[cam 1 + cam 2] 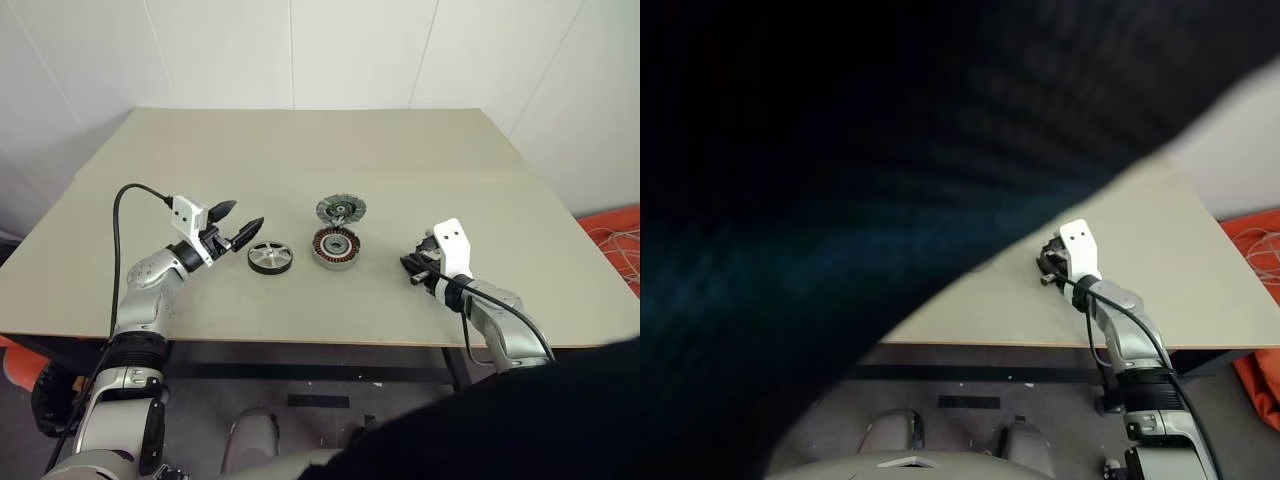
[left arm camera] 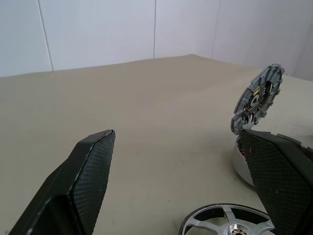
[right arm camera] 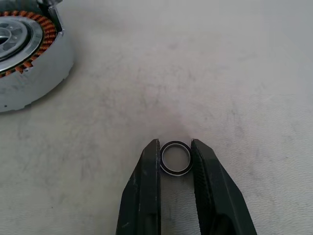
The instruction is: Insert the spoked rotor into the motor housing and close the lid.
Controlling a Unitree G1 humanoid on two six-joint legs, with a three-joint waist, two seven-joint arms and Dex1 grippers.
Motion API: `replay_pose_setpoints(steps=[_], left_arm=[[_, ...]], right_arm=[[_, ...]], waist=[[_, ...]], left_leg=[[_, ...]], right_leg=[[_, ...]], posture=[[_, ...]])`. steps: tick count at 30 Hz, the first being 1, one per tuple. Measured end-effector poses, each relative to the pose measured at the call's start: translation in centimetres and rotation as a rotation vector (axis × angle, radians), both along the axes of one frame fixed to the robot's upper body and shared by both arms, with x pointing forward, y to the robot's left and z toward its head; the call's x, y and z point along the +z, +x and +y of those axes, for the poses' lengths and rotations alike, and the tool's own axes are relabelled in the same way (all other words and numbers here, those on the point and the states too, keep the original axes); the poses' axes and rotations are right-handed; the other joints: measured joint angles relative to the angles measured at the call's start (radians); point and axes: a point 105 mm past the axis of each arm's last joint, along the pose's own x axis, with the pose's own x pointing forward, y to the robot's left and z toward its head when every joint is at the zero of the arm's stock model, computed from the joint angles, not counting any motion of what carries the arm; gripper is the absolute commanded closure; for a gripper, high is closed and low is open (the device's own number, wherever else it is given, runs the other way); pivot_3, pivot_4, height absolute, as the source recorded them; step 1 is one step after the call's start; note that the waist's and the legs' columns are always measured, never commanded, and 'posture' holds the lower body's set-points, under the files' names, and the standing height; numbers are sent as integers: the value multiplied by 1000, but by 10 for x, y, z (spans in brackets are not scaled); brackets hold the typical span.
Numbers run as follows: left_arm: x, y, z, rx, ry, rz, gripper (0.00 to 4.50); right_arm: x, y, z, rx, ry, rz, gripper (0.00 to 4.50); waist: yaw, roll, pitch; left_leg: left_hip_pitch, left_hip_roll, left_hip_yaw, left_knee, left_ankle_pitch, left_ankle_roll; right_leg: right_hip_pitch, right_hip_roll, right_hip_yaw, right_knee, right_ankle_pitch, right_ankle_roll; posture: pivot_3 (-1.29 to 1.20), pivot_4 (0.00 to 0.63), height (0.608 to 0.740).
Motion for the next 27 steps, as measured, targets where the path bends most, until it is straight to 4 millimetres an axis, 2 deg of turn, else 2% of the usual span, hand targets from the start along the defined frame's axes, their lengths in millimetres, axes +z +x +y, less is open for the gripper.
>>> replay_pose_setpoints(steps=[5,8,12,15,18,27], left_arm=[[0,0,0,-1,1,-2,191],[0,0,1,-2,3,1,191],[-2,1,1,-2,1,8,191],[-2,1,1,-1,0,12,191],[-2,2,1,-1,0,11,191],[1,3,1,5,0,7,191]], right_arm=[[33,0,23,53,153,-42,3884],[51,-8,48,146,205,-52,3884],[62,-18,80,277,205,-53,3884],[66,-18,97,334,170,-61,3884],[62,-11,101,335,113,-60,3884],[45,14,94,286,7,-51,3884]], waist=[[1,0,0],[1,0,0],[1,0,0],[1,0,0],[1,0,0],[0,0,0]], left_leg=[[-1,0,0,-2,0,0],[-1,0,0,-4,1,-2],[-1,0,0,-4,2,-3],[0,0,0,-4,2,-3],[-1,0,0,-4,2,-4],[-2,0,0,-4,3,-5]], right_leg=[[-1,0,0,-1,0,0],[-2,0,0,-2,0,0],[-1,0,0,-2,0,0],[-1,0,0,-2,0,0],[-1,0,0,-2,0,0],[-3,0,0,-2,0,0]], posture=[[0,0,740],[0,0,740],[0,0,740],[0,0,740],[0,0,740],[0,0,740]])
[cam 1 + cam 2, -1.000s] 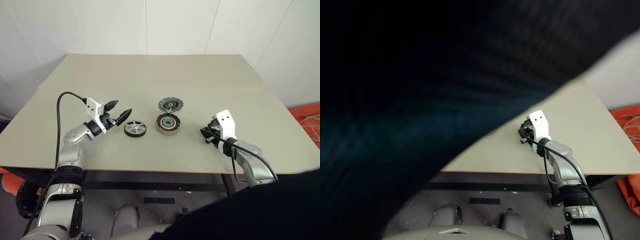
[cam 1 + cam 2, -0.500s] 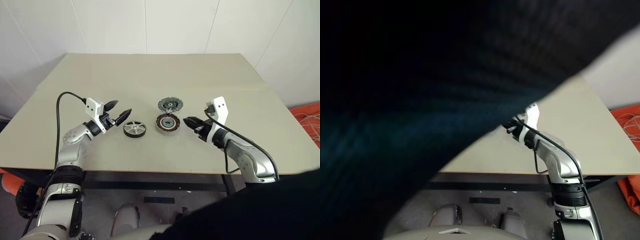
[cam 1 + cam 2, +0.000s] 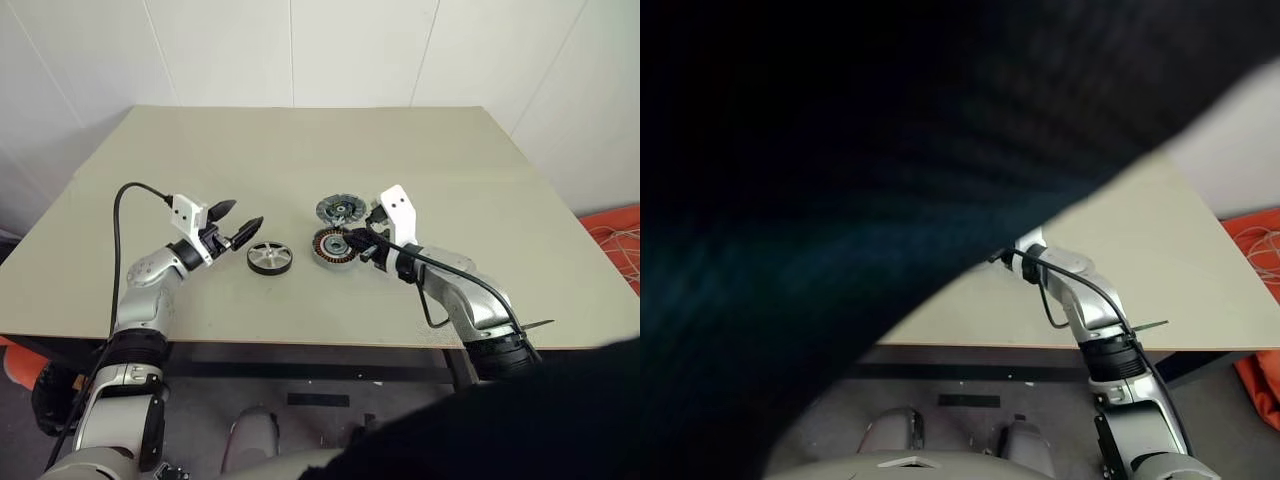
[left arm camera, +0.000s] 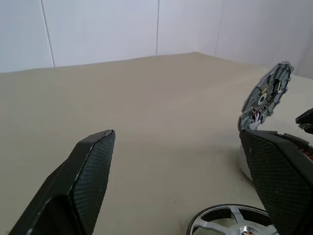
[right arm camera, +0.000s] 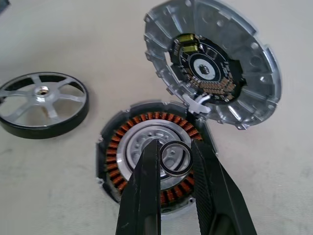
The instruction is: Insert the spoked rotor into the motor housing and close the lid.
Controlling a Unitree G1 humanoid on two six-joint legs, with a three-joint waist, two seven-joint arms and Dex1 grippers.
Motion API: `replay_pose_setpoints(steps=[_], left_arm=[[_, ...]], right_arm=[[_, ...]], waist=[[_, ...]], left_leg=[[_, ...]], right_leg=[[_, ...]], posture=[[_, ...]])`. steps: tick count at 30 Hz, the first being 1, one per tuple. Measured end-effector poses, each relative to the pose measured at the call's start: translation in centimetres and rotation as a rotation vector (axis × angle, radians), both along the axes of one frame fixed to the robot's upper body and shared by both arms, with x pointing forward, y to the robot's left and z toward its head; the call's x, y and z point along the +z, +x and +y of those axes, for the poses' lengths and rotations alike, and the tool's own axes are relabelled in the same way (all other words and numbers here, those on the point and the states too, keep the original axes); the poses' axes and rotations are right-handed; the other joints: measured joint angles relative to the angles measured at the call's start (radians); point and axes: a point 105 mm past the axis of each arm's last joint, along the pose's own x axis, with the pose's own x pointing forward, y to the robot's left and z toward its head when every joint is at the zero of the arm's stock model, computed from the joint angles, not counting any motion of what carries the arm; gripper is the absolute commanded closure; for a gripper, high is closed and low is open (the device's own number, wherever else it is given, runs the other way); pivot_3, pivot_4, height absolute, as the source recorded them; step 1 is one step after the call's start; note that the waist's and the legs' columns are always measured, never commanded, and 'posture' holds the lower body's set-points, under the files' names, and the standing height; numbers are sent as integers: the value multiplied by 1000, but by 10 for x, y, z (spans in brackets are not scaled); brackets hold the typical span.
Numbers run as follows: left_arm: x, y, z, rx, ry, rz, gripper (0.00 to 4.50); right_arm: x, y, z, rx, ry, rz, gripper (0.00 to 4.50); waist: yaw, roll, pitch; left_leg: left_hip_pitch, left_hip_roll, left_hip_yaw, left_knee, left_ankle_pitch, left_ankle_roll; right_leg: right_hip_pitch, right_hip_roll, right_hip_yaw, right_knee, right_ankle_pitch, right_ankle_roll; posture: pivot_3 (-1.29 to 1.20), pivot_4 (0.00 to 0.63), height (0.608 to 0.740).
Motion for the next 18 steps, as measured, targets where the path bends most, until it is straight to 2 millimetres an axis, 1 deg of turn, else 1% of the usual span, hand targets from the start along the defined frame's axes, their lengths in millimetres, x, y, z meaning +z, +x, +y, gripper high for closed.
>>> replay_pose_setpoints(steps=[3,7,14,18], left_arm=[[3,0,-1,0,1,-9,191],[5,-2,-2,-1,2,-20,191],[4,-3,-2,1,3,-18,191],[6,-3,-2,0,4,-25,191]], right_arm=[[-7,2,5,6,-14,11,3884],[-7,2,20,38,-5,9,3884],[-6,2,30,58,-9,-3,3884],[-8,4,31,57,-25,-6,3884]], waist=[[0,0,0],[-1,0,0],[-1,0,0],[-1,0,0]], left_leg=[[0,0,0,0,0,0],[0,0,0,0,0,0],[0,0,0,0,0,0],[0,0,0,0,0,0]], right_leg=[[0,0,0,0,0,0],[0,0,0,0,0,0],[0,0,0,1,0,0],[0,0,0,1,0,0]], posture=[[0,0,740],[0,0,740],[0,0,740],[0,0,740]])
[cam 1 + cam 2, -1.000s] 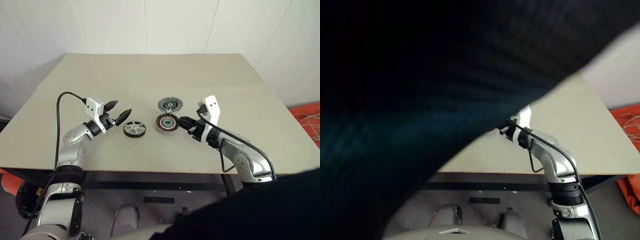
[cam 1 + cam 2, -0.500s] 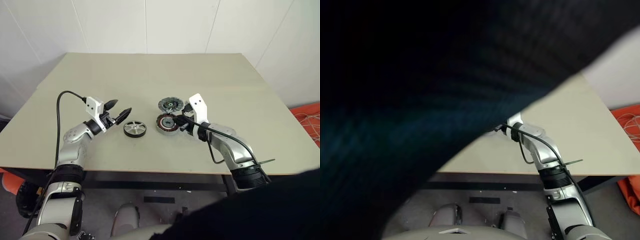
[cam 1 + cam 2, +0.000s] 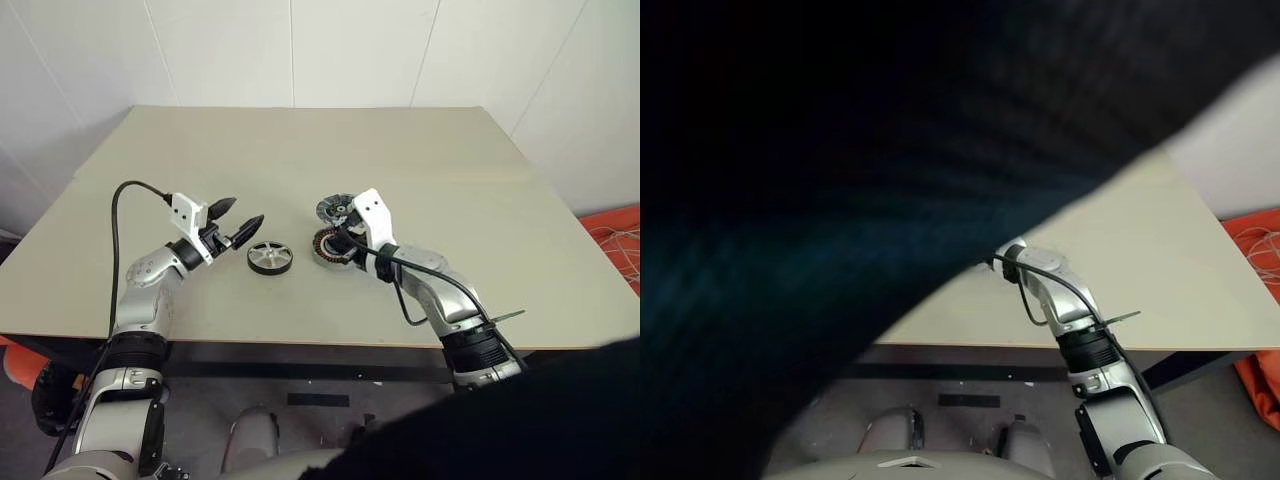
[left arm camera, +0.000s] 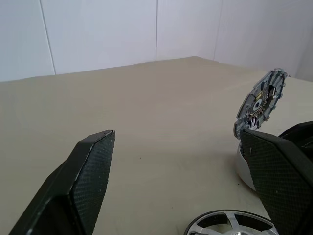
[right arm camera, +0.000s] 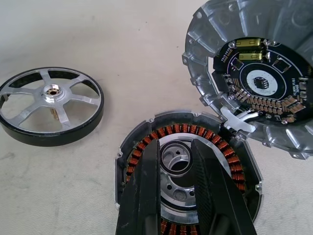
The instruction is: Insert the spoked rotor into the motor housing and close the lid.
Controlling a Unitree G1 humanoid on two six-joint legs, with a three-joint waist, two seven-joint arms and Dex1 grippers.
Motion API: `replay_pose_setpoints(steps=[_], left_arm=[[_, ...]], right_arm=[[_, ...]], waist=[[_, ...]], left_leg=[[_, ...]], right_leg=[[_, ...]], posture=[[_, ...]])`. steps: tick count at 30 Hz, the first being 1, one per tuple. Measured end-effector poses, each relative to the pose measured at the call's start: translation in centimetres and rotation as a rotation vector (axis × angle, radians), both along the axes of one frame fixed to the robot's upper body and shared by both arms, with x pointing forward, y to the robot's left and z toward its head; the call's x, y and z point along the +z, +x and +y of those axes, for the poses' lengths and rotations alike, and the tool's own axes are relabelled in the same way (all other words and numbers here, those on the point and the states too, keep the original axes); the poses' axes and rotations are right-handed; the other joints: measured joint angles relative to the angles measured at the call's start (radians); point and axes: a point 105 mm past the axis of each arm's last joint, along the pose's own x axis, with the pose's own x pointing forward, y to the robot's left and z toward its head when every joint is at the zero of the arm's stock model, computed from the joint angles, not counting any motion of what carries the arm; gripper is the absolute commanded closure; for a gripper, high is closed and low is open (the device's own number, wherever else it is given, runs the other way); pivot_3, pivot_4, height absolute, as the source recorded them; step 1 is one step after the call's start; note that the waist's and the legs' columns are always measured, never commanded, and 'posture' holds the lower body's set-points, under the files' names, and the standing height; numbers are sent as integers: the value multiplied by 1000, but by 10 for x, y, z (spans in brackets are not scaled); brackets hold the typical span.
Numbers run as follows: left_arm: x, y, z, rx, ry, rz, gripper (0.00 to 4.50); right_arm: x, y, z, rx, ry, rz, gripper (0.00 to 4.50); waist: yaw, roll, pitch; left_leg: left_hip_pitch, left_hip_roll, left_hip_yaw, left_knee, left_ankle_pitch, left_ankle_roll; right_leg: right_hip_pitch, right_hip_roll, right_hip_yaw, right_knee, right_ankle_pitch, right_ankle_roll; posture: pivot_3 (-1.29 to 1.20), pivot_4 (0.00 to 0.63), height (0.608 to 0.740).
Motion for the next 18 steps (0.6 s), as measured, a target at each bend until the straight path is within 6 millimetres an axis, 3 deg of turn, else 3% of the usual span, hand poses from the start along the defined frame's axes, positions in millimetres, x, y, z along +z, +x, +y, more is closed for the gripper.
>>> replay_pose_setpoints(steps=[6,18], left_arm=[[0,0,0,5,0,1,191],[0,0,1,6,0,1,191]], right_arm=[[-11,3,-6,-29,-28,21,3884],[-11,8,-7,-48,-36,15,3884]], waist=[[0,0,0],[0,0,0]], left_leg=[[0,0,0,0,0,0],[0,0,0,0,0,0]], right_leg=[[0,0,0,0,0,0],[0,0,0,0,0,0]], posture=[[0,0,740],[0,0,740]])
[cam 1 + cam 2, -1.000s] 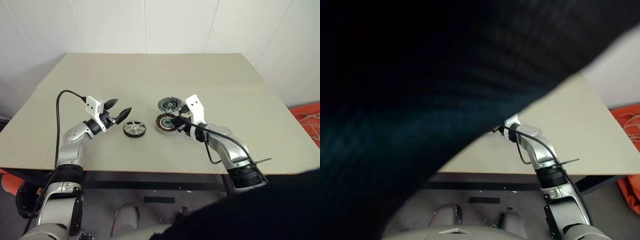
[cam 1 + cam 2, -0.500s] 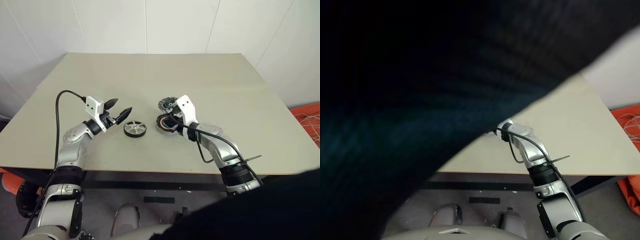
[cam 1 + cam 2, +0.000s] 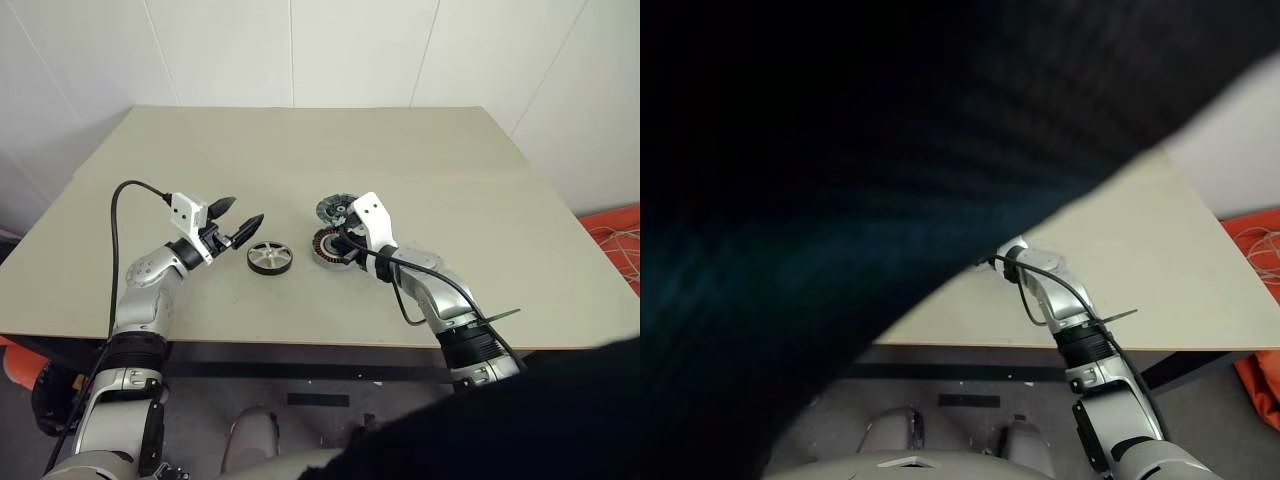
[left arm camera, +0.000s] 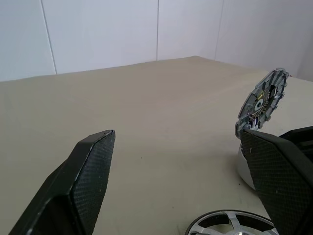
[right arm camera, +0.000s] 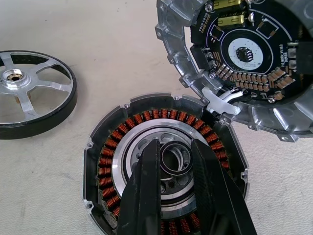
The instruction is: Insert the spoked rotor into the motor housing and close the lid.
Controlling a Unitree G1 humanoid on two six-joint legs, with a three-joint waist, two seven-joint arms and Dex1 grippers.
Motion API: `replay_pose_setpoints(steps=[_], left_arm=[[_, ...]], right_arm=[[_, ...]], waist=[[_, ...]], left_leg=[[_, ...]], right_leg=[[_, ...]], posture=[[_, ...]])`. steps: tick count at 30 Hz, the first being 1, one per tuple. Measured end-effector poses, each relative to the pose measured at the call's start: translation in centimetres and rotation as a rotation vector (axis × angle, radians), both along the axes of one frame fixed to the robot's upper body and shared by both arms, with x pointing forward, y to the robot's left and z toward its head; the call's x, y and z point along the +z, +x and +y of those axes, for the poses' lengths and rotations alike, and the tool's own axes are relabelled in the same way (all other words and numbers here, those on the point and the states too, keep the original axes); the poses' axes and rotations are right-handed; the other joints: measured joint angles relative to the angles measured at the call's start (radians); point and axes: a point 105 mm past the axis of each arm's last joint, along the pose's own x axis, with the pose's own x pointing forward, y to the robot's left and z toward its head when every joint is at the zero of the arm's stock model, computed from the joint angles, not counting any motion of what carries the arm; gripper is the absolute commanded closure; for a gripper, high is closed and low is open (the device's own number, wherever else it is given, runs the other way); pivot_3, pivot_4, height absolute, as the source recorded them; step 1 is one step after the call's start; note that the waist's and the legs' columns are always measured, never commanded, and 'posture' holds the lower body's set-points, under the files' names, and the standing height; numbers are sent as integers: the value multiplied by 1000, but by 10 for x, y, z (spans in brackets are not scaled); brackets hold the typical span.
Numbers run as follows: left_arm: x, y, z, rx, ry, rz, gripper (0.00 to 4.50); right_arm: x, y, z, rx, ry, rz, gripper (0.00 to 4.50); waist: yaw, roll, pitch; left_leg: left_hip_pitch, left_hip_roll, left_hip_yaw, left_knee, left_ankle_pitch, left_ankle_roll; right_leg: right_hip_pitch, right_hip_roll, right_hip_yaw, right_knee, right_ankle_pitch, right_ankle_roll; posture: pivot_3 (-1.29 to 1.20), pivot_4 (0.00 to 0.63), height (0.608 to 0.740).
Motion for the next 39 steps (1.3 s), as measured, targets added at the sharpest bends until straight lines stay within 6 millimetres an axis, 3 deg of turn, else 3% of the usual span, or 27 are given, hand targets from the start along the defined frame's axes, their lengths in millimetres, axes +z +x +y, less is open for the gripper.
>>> replay_pose_setpoints(steps=[24,29,39], left_arm=[[-2,-1,1,2,2,8,191],[-2,-1,1,2,2,8,191],[-2,-1,1,1,2,7,191]], right_arm=[[-1,-6,5,23,8,7,3884],[-1,-5,5,18,-1,-3,2235],[1,-4,3,11,-17,-21,2235]], waist=[[0,0,0],[0,0,0],[0,0,0]], left_leg=[[0,0,0,0,0,0],[0,0,0,0,0,0],[0,0,0,0,0,0]], right_leg=[[0,0,0,1,0,0],[0,0,0,1,0,0],[0,0,0,1,0,0]], posture=[[0,0,740],[0,0,740],[0,0,740]])
